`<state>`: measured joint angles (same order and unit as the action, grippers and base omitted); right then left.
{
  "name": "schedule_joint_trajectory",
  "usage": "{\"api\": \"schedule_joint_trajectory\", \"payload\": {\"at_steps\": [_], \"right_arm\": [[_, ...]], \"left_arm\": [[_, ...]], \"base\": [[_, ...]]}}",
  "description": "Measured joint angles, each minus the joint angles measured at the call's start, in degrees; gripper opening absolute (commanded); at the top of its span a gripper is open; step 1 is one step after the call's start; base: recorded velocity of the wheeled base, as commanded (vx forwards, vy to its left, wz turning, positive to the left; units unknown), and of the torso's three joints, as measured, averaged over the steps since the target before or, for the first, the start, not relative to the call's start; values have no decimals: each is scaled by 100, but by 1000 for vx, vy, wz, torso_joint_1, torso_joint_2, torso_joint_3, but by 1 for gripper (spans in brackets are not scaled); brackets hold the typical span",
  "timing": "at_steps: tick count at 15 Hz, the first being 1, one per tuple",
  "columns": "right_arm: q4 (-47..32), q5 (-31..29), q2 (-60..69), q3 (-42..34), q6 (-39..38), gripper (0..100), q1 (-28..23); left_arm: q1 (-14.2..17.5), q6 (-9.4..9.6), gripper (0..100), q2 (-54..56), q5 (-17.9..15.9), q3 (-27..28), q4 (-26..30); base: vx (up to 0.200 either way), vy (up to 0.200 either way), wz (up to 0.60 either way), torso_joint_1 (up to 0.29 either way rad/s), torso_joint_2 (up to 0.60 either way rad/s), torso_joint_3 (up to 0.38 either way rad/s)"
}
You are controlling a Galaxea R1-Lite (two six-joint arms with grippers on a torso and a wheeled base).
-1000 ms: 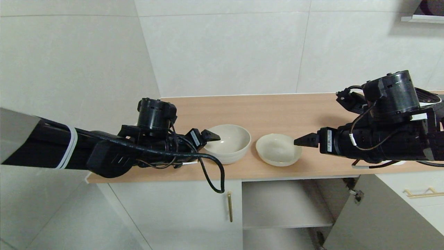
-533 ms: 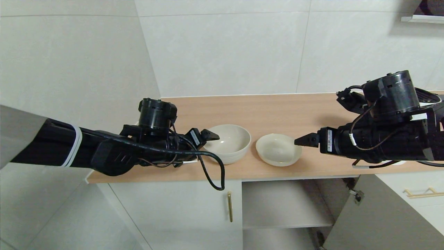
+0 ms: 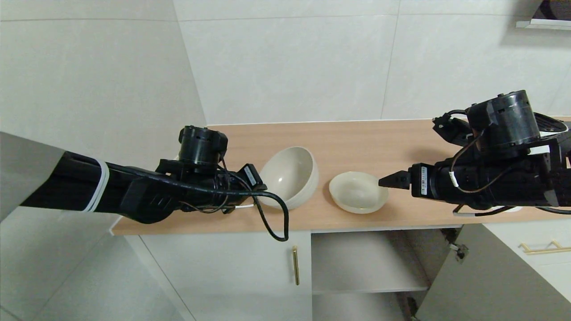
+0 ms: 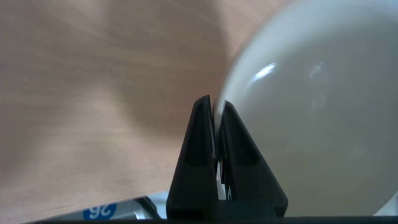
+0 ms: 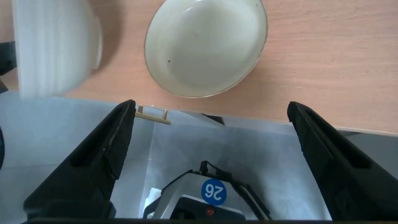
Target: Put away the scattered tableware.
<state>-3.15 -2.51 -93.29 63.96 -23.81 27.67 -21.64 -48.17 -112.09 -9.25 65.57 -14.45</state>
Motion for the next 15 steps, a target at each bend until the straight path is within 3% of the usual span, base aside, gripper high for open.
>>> {"api": "schedule_joint_trajectory", "payload": {"at_steps": [4, 8, 12, 15], "right_arm": [[9, -249, -89, 48, 0, 100, -2], [59, -945, -494, 227, -16, 100, 0], [836, -1642, -1247, 321, -22, 100, -2], [1274, -1840, -1792, 347, -20, 100, -13]], "left_arm": [[4, 2, 0, 66, -5, -15, 27], [0, 2, 0, 258, -5, -44, 33], [4, 2, 0, 319, -5, -85, 33], [4, 2, 0, 327, -7, -88, 33]], "base": [[0, 0, 0, 0, 0, 0], [0, 0, 0, 0, 0, 0], [0, 0, 0, 0, 0, 0], [0, 0, 0, 0, 0, 0]]}}
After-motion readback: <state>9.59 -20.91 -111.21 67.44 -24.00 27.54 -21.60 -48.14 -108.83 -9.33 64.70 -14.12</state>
